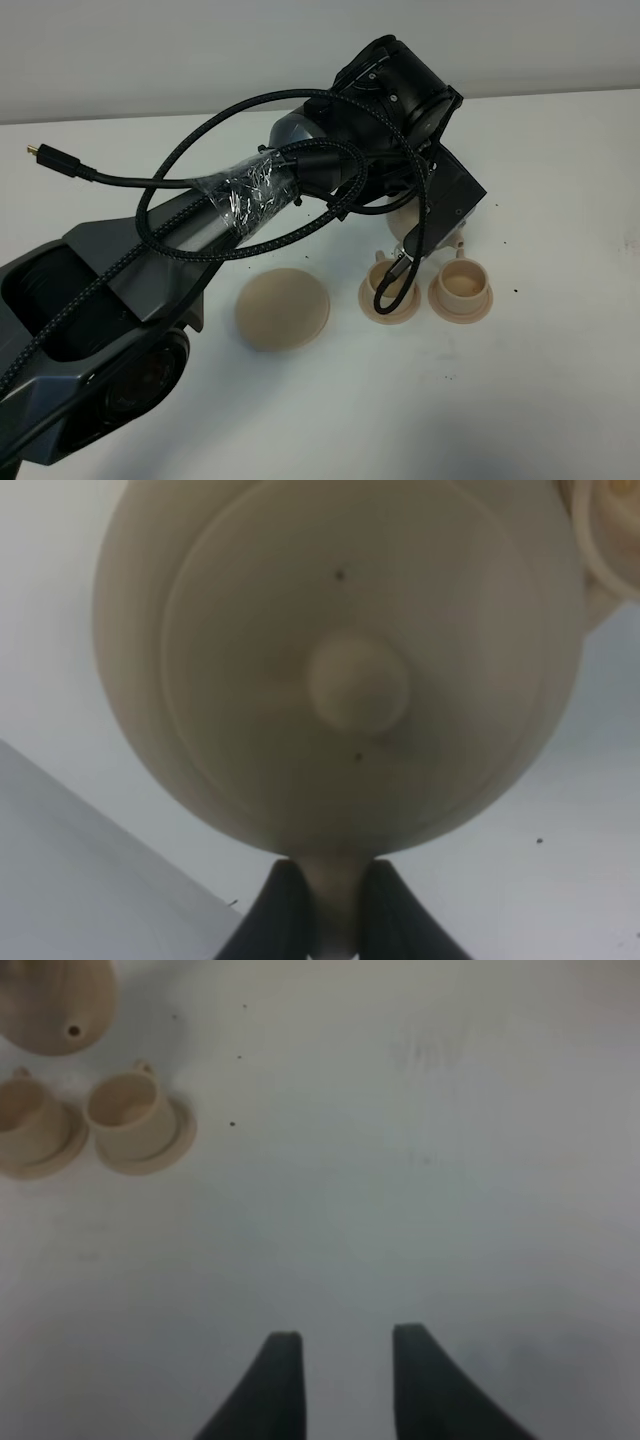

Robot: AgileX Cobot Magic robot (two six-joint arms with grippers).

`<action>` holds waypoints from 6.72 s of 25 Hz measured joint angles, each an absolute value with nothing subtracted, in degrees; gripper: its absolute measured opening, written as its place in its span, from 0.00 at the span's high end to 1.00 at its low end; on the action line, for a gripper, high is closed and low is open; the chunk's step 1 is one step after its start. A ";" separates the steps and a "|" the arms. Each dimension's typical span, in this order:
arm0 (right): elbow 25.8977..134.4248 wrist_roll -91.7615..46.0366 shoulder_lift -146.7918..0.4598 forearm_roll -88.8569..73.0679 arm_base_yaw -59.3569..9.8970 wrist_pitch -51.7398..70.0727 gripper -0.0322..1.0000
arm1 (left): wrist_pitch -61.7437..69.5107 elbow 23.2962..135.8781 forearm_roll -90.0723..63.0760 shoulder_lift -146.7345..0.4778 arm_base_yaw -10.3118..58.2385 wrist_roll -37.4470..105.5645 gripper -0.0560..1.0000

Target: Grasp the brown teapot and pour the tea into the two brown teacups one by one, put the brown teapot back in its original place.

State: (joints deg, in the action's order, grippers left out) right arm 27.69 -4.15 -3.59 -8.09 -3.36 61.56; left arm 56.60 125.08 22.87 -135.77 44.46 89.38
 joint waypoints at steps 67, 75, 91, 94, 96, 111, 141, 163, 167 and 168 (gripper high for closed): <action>27.69 -4.15 -3.59 -8.09 -3.36 61.56 0.74 | 54.16 125.08 37.17 -137.53 49.23 92.12 0.83; 27.69 -4.15 -3.59 -8.09 -3.36 61.56 0.74 | 54.16 125.08 37.66 -137.53 49.29 91.52 0.83; 27.69 -4.15 -3.59 -8.09 -3.36 61.56 0.74 | 51.87 125.08 38.62 -137.53 49.94 89.59 0.83; 27.69 -4.15 -3.59 -8.09 -3.36 61.56 0.74 | 51.91 125.08 38.35 -137.53 50.00 89.23 0.83; 27.69 -4.15 -3.59 -8.09 -3.36 61.56 0.74 | 52.09 125.08 37.50 -137.53 50.05 88.67 0.83; 27.69 -4.15 -3.59 -8.09 -3.36 61.56 0.74 | 54.63 125.08 36.38 -137.53 50.16 87.83 0.83; 27.69 -4.15 -3.59 -8.09 -3.36 61.56 0.74 | 54.52 125.08 37.28 -137.53 50.16 90.20 0.83; 27.69 -4.15 -3.59 -8.09 -3.36 61.56 0.74 | 53.10 125.08 37.35 -137.53 50.16 90.78 0.83; 27.69 -4.15 -3.59 -8.09 -3.36 61.56 0.74 | 53.10 125.08 37.35 -137.53 50.16 90.78 0.83; 27.69 -4.15 -3.59 -8.09 -3.36 61.56 0.74 | 53.10 125.08 37.35 -137.53 50.16 90.78 0.83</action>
State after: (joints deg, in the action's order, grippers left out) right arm 27.69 -4.15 -3.59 -8.09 -3.36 61.56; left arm 53.10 125.08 37.35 -137.53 50.16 90.78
